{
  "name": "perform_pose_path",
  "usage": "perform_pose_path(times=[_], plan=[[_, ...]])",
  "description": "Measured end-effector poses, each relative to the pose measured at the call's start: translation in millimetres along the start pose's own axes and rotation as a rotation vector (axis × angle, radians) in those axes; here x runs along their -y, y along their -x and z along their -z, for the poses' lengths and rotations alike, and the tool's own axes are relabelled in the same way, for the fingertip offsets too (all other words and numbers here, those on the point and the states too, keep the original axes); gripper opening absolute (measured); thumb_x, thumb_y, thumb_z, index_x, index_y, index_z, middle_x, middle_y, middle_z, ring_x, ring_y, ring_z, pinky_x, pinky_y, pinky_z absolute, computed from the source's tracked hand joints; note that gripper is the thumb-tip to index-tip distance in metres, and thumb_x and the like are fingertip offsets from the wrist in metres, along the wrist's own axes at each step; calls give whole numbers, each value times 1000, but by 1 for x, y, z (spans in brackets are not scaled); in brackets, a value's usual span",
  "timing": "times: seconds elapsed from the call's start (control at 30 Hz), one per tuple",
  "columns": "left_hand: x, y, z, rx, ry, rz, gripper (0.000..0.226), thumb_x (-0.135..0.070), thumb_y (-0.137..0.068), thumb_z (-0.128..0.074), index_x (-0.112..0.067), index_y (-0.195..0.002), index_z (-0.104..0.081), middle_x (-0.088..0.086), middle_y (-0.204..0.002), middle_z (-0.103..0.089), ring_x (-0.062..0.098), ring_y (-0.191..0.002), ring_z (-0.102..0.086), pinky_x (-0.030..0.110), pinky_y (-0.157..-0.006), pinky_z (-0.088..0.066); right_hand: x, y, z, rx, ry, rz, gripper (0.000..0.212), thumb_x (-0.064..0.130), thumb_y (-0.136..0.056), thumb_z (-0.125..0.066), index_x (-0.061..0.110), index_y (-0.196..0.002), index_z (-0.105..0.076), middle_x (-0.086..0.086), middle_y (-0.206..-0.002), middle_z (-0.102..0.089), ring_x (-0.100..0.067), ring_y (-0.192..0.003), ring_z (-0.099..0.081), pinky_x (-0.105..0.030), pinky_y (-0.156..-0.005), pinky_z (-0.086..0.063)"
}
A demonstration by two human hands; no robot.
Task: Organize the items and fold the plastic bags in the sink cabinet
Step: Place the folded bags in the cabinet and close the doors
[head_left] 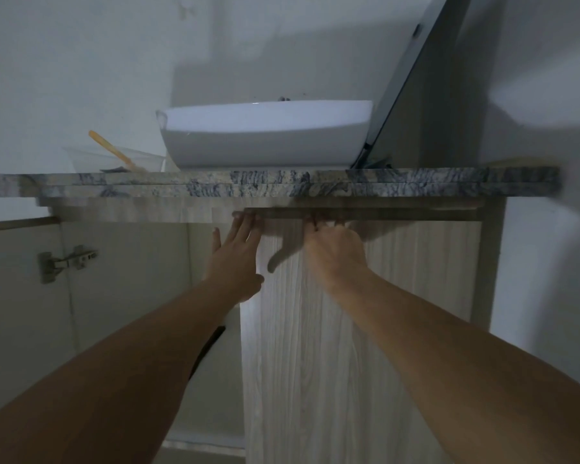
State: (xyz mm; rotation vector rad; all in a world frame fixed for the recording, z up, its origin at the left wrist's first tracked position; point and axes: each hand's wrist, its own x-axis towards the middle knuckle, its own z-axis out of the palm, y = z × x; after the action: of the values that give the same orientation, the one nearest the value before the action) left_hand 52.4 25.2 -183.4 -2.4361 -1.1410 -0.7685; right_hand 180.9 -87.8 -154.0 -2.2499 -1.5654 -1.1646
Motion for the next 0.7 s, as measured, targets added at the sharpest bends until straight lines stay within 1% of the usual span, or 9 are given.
perform_pose_path(times=[0.2, 0.3, 0.37, 0.4, 0.43, 0.5, 0.57, 0.6, 0.7], plan=[[3, -1, 0, 52, -4, -12, 116, -37, -79, -74, -14, -152, 13, 3, -158, 24, 22, -147, 17, 52, -117, -3, 1, 1, -1, 16, -5, 12, 38, 12, -95, -55, 5, -132, -49, -12, -114, -64, -29, -100, -63, -37, -75, -53], [6, -4, 16, 146, -83, -26, 116, -41, -81, -71, -14, -151, 18, 3, -158, 25, 21, -147, 17, 55, -116, 4, 1, 2, 5, 105, -28, 2, 50, 14, -92, -59, 4, -139, -42, -15, -126, -57, -34, -112, -56, -42, -82, -53], [10, 1, 28, 185, -146, -51, 114, -42, -82, -70, -15, -151, 17, 4, -159, 23, 20, -147, 15, 57, -114, 8, 3, 3, 9, 205, -67, -15, 69, 16, -90, -63, 4, -148, -28, -17, -147, -38, -43, -131, -39, -51, -95, -49], [13, 6, 34, 198, -154, -55, 113, -41, -83, -70, -16, -151, 16, 4, -159, 21, 20, -148, 13, 58, -114, 8, 5, 5, 12, 245, -84, -13, 76, 17, -89, -64, 7, -152, -22, -16, -154, -26, -46, -138, -28, -56, -103, -43], [18, 12, 41, 219, -146, -46, 110, -40, -84, -69, -16, -152, 14, 4, -160, 19, 20, -148, 12, 58, -115, 7, 8, 6, 13, 267, -93, -1, 81, 17, -88, -65, 9, -153, -18, -14, -158, -17, -46, -143, -18, -60, -107, -36], [29, 29, 59, 289, -136, -25, 101, -39, -87, -66, -18, -153, 7, 4, -161, 13, 20, -149, 7, 56, -117, 3, 16, 10, 16, 271, -122, 42, 79, 12, -87, -64, 13, -153, -19, -11, -161, -10, -41, -147, -11, -63, -110, -30], [47, 48, 81, 357, -173, -8, 92, -42, -88, -64, -19, -154, -3, 4, -162, 3, 21, -149, 0, 53, -118, 0, 30, 13, 24, 272, -184, 87, 73, 9, -87, -63, 14, -150, -26, -11, -161, -11, -37, -146, -15, -58, -110, -33], [59, 59, 93, 388, -183, 15, 89, -44, -88, -63, -20, -154, -8, 3, -162, -2, 21, -149, -5, 52, -119, -2, 39, 13, 31, 282, -221, 114, 69, 9, -87, -62, 14, -148, -30, -11, -159, -16, -36, -144, -21, -53, -108, -37], [103, 92, 131, 443, -162, 170, 86, -47, -84, -67, -24, -152, -20, 3, -158, -23, 26, -143, -25, 46, -117, -19, 68, 17, 61, 308, -376, 192, 54, 8, -89, -57, 12, -140, -44, -10, -140, -45, -31, -121, -50, -41, -93, -47]])
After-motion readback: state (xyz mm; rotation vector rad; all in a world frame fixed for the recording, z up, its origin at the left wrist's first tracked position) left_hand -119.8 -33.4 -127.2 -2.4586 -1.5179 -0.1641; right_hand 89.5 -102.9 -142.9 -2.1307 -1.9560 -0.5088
